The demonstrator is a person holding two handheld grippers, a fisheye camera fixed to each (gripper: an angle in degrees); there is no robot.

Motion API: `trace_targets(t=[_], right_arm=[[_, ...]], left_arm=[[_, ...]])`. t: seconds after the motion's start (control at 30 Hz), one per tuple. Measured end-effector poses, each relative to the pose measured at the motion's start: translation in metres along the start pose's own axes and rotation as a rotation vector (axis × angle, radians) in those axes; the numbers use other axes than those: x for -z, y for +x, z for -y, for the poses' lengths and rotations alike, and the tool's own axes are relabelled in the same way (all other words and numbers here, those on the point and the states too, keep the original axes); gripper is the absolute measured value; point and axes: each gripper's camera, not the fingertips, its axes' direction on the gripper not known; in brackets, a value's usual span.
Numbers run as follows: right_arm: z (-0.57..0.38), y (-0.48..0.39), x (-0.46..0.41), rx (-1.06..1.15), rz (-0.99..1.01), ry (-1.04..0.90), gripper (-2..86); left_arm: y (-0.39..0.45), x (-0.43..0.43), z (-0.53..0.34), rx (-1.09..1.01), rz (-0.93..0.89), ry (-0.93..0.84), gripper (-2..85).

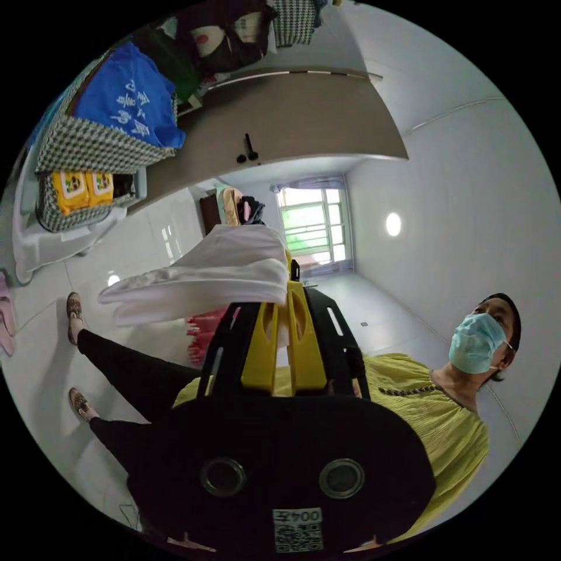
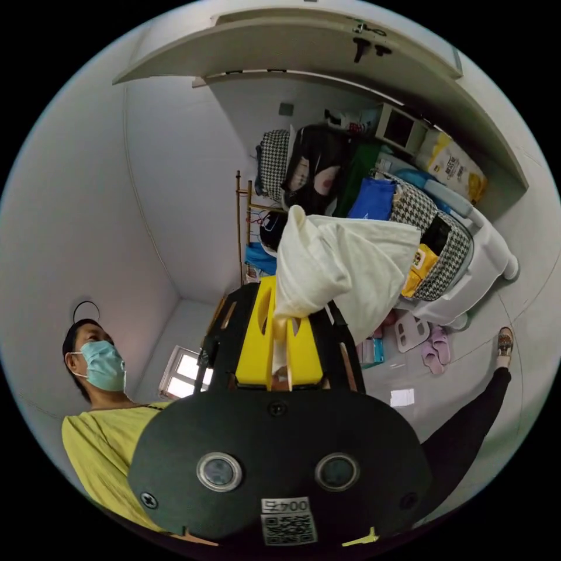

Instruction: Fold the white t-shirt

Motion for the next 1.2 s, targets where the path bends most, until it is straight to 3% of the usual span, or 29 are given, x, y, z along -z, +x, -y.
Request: trace_targets(t=[0.37,0.77,1.03,1.2], right_arm=[[0.335,0.133,-0.274,0.031,0.009,-0.198,1.3],[0.6,0.256,-0.543,-0.001,-0.126,-0.242,1.5],[0.677,0.298,-0.67,0.168,-0.182,-0.177,1.5],[0.655,0.45,-0.723,-0.035,-0.374,-0.22,1.3]], left_arm=[[-0.013,0.09,0.154,-0.031,0.029,0.148,4.3],[-0.056,0.182,0.359,0.021,0.017,0.124,4.1],[-0.04,0.225,0.458,-0.135,0.104,0.011,4.5],[-0.175,0.222,0.45,0.16,0.238,-0.184,4.3]])
